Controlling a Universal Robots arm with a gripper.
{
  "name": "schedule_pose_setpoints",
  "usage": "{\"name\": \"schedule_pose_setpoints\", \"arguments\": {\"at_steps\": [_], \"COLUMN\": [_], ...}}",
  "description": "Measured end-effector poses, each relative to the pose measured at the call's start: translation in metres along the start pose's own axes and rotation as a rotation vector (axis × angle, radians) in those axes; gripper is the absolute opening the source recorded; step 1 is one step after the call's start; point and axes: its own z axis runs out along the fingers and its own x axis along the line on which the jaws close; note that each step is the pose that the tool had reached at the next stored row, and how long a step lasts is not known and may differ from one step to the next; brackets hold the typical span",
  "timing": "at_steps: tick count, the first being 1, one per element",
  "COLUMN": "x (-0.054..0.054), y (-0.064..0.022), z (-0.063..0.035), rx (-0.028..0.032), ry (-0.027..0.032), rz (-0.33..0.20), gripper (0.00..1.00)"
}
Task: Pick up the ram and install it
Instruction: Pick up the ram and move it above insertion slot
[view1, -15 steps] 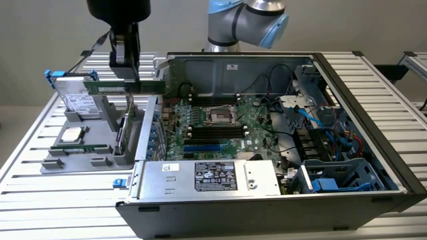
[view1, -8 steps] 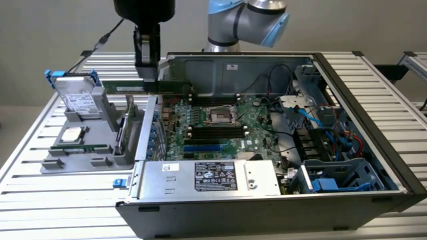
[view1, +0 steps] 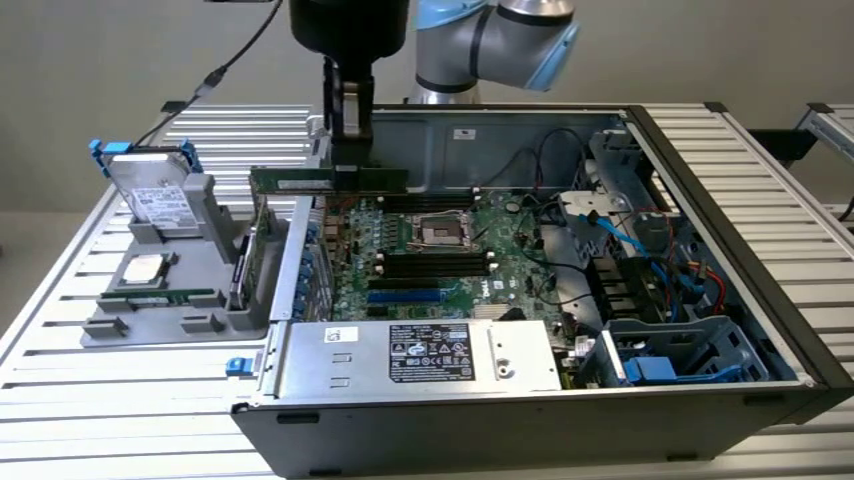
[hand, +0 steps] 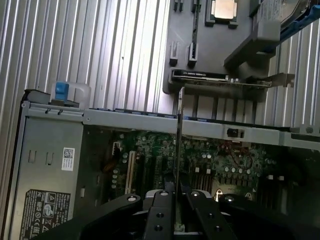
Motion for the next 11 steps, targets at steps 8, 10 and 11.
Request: {"name": "schedule_pose_setpoints", "arguments": {"at_steps": [8,10,11], "x": [0.003,0.003,0.003], "y": [-0.0375,-0.047,-0.0517], "z": [0.0077,0.01,0.0113], "rx": [0.0,0.0,0.0001], "ry": [-0.0001,0.0,0.0], "rz": [0.0,0.0,0.0], "gripper": [0.14,0.14,0.14]}}
